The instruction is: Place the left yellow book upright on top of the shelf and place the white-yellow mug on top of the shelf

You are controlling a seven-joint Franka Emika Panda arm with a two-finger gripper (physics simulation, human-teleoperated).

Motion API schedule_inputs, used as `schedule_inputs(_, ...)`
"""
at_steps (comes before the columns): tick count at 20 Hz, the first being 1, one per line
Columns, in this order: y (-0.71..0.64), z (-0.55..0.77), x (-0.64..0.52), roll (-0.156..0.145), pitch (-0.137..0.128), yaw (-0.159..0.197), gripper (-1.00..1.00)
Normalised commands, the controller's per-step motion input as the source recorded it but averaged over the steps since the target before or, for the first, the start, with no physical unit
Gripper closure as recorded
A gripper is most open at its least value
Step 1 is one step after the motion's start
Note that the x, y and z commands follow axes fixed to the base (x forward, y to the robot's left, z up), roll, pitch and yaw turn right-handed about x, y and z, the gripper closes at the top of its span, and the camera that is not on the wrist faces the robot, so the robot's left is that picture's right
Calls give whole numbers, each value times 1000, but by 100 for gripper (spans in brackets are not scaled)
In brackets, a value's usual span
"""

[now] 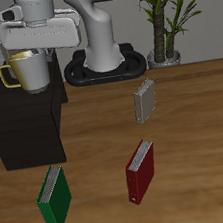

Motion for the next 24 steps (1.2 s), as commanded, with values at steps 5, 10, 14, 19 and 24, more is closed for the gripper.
schedule_inputs(5,-281,-137,78,-12,27,-33,100)
schedule_inputs(10,-363,-132,24,-31,10,-17,100)
schedule_inputs(14,-200,-172,-30,-31,20,-14,100)
schedule_inputs(19,-189,-329,26,-94,65,-56,100)
schedule_inputs(24,33,-127,1,-2,20,-4,-100)
